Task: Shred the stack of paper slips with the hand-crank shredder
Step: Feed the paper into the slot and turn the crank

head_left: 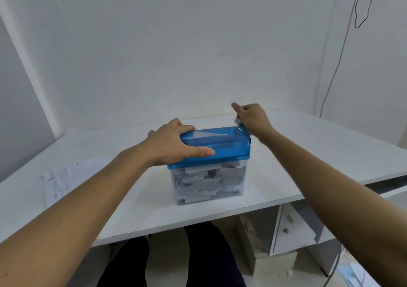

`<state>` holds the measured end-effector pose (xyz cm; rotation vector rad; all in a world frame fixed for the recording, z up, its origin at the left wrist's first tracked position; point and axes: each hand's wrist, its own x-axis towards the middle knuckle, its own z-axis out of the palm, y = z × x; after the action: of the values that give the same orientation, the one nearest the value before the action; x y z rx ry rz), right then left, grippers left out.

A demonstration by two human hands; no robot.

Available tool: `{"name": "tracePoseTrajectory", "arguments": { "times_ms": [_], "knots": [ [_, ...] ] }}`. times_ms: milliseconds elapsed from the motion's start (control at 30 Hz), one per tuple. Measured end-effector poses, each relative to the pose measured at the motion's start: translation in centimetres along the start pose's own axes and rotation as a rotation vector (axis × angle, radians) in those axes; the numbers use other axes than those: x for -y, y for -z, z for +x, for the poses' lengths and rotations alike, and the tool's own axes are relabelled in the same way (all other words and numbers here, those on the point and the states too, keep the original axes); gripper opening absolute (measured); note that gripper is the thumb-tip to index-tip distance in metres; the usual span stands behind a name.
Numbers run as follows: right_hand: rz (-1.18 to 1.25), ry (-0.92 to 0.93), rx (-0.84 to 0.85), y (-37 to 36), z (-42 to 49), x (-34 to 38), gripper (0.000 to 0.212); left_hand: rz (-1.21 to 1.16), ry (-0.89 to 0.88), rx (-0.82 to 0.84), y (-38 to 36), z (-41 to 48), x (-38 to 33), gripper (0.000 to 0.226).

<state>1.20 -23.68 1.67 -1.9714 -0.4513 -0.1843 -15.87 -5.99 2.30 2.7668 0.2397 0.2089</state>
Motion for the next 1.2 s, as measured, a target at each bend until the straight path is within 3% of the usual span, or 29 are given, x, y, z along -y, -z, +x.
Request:
{"name": "tracePoseTrajectory", "arguments": {
  "times_ms": [233,433,533,733,900,1033,1200],
  "knots": [
    [0.15,-0.008,-0.187,-1.3,-0.5,-0.9,0.05,0.107,-0.063,0.182,2.4,1.0,-2.0,0.097],
    [0.178,0.215,-0.248,-1.5,-1.3,-2.6,0.045,0.058,-0.049,0.031,-0.5,1.5,-2.6,0.09],
    [0.136,0.372,-0.158,-1.6,-2.2,-4.0,0.035,0.058,-0.048,-0.037,-0.7,1.3,-2.4,0.086],
    [-0.135,0.372,0.051,-1.5,-2.3,-5.6,0.03,0.027,-0.035,-0.062,-0.9,1.4,-2.4,0.084],
    [-0.212,0.122,0.184,-2.5,-4.7,-7.7,0.028,0.032,0.001,-0.087,-1.2,1.8,-2.5,0.087],
    [-0.39,0.066,0.402,-0.8,-7.2,-6.2,0.027,0.006,0.032,-0.081,-1.0,1.9,-2.4,0.089],
    [-0.164,-0.176,0.572,2.4,-8.5,-5.2,0.04,0.004,0.025,-0.02,-0.8,2.0,-2.3,0.099]
  ]
}}
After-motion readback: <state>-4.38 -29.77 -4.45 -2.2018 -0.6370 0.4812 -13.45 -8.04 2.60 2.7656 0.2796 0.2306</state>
